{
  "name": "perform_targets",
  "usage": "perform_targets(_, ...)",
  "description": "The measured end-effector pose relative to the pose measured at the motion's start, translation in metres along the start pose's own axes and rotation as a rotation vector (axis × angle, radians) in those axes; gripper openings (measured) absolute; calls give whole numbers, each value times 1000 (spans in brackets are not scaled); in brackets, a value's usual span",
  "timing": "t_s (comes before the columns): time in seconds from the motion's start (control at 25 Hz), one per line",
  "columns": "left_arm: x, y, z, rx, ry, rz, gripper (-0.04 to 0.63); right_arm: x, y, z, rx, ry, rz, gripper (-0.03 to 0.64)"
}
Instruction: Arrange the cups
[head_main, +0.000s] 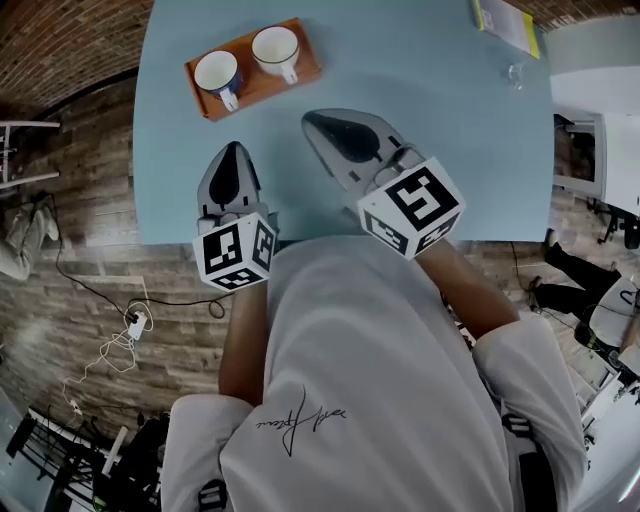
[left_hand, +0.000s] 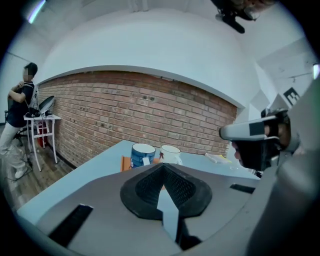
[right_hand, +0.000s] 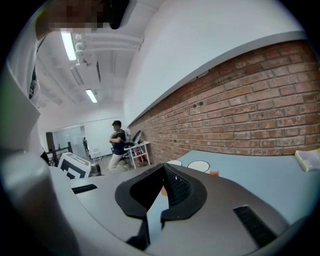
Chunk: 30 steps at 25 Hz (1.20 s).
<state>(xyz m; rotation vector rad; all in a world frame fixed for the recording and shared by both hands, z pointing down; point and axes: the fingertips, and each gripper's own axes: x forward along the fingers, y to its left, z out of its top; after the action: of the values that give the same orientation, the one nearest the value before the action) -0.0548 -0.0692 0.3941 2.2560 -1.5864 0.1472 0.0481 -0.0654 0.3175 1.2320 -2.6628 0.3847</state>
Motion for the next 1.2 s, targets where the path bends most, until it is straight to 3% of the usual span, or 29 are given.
perform_targets(0.2, -9, -19, 34, 26, -37, -42, 8, -12, 1, 5, 41, 9, 109, 21)
perform_targets(0.36, -15, -23, 58, 40, -59, -55, 8, -20, 5, 11, 14, 19, 163, 20)
perform_targets(0.72, -18, -34, 69, 17, -49, -89, 8, -31, 12, 22, -28, 27, 229, 20)
perform_targets(1.2, -26, -54, 71, 20, -52, -120, 8, -39, 15, 23, -17, 18, 254, 20)
